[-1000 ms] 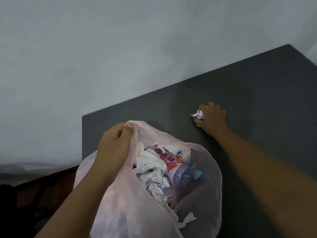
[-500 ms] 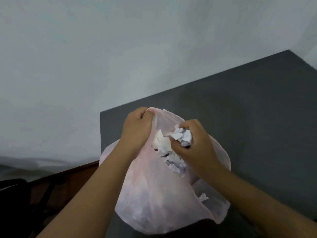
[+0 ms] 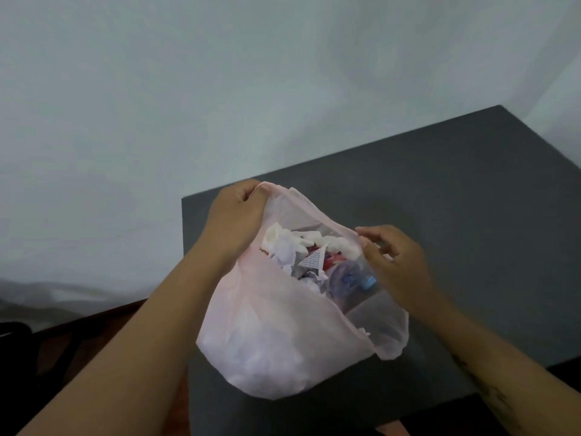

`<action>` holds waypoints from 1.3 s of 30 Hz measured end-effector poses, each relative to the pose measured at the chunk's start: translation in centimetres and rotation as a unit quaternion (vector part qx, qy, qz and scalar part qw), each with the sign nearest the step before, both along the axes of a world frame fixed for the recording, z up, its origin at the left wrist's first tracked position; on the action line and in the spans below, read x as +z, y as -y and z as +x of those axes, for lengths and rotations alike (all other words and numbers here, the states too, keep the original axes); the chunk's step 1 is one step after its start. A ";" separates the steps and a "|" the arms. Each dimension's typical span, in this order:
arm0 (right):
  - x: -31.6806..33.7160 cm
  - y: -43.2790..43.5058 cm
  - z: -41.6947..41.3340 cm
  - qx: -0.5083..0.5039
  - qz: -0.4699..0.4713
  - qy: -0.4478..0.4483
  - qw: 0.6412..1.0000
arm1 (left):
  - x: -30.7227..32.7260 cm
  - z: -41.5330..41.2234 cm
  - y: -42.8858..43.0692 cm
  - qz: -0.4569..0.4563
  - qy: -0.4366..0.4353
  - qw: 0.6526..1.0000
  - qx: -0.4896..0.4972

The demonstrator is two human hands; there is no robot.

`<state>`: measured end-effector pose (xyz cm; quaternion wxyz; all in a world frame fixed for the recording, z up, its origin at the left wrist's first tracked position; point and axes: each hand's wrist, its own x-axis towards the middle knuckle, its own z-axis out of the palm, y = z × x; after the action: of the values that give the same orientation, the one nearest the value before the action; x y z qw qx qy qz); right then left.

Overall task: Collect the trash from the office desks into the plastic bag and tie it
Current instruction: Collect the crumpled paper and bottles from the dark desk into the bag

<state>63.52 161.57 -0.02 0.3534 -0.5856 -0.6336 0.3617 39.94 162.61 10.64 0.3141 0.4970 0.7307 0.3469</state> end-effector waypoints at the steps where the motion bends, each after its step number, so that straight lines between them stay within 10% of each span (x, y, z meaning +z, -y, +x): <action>1: -1.1 -0.2 0.8 -0.040 0.005 0.054 0.998 | 0.2 0.0 0.2 0.006 0.003 1.000 -0.001; 7: -5.6 0.6 3.3 -0.024 -0.291 0.138 0.946 | 0.8 -0.6 0.8 0.027 -0.016 0.999 0.007; 23: 16.5 -10.4 0.5 -0.151 0.173 0.016 0.973 | 9.5 -8.8 -2.1 0.215 -0.023 0.960 0.175; 39: 8.3 -10.9 0.8 -0.054 0.046 0.072 0.995 | -2.1 -1.4 -0.9 0.102 -0.032 0.994 -0.012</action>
<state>64.30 172.45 8.28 0.3526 -0.6266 -0.6408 0.2692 38.52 163.54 8.54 0.2421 0.5464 0.6953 0.3994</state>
